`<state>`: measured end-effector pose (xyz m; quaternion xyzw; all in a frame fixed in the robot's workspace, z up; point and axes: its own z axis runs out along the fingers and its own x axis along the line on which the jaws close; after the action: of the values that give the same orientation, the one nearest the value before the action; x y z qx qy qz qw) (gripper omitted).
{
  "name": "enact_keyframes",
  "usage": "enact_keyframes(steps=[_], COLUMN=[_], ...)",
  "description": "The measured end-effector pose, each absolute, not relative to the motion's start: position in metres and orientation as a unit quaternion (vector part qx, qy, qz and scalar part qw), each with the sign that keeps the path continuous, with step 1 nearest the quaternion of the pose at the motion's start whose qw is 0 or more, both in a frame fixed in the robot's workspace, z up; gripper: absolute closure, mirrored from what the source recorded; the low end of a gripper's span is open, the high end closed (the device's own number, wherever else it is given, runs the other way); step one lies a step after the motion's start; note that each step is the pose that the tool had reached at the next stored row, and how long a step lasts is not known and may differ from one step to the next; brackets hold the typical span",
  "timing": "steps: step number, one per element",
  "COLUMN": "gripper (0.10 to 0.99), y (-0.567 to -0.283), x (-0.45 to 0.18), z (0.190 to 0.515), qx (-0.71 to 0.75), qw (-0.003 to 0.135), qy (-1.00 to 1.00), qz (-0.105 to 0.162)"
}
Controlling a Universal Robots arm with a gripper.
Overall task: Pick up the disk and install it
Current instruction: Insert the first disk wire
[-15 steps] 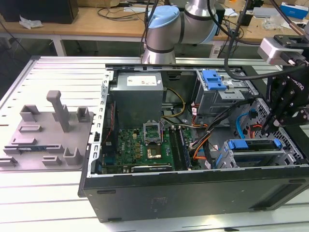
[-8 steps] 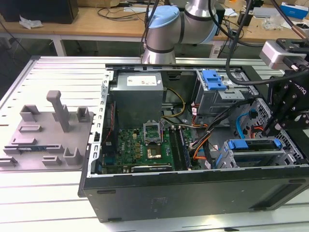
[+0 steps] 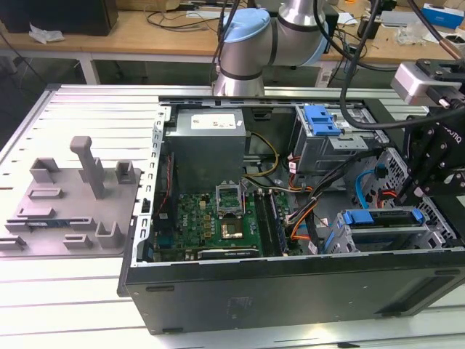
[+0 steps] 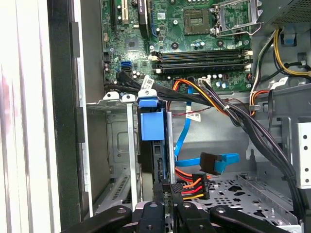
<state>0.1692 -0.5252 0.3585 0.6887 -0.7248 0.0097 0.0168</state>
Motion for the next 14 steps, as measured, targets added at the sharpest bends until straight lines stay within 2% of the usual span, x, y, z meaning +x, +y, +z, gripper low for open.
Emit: enact_keyframes(steps=[7,11,14], gripper=[0.918,0.918,0.918], y=[-0.5253,-0.5253,-0.5253], x=[0.1691,0.1655,0.1631], z=[0.3582,0.3580,0.3573], qx=[0.689,0.689,0.688], qw=[0.017,0.004,0.001], qy=[-0.725,-0.725,-0.725], qz=[0.010,0.019,0.020])
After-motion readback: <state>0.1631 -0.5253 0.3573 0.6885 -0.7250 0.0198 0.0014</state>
